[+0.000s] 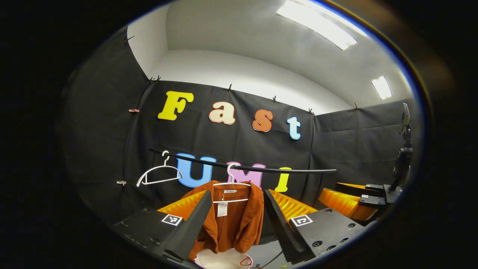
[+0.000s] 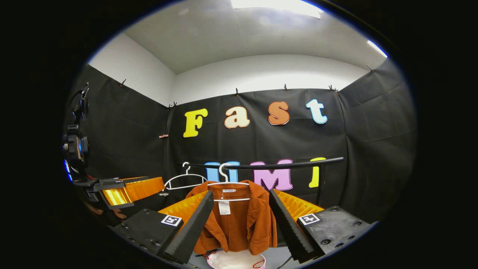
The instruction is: Grasp the clothes on the hanger with both hands and then place them into the laundry hamper below.
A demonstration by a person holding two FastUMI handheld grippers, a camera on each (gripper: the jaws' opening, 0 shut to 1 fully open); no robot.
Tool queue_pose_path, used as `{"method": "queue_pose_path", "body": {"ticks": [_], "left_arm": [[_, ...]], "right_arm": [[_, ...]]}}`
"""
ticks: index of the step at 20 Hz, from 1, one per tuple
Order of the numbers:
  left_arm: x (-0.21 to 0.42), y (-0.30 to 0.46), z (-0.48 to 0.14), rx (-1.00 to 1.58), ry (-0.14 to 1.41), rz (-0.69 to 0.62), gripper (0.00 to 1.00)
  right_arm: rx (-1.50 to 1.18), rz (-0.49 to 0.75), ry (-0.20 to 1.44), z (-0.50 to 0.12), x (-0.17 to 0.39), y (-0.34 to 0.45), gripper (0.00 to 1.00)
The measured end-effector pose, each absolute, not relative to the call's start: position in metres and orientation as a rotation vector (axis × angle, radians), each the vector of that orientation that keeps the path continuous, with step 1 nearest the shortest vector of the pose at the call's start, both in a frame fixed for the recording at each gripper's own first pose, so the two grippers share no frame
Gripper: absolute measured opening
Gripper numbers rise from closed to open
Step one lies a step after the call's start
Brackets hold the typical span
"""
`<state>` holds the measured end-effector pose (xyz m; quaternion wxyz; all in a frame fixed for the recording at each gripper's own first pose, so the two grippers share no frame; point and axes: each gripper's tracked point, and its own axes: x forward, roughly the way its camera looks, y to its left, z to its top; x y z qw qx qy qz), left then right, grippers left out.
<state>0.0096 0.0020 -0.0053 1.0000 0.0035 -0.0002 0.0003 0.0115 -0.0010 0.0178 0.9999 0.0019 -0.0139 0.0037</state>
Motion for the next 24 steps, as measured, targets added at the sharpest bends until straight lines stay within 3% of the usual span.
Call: {"method": "queue_pose_path", "body": {"ticks": [24], "left_arm": [[0.018,0.046,-0.037,0.015,0.047,-0.077,0.9]], "right_arm": [[-0.042,-0.084,-0.034,-0.002,0.012,0.015,0.98]]}}
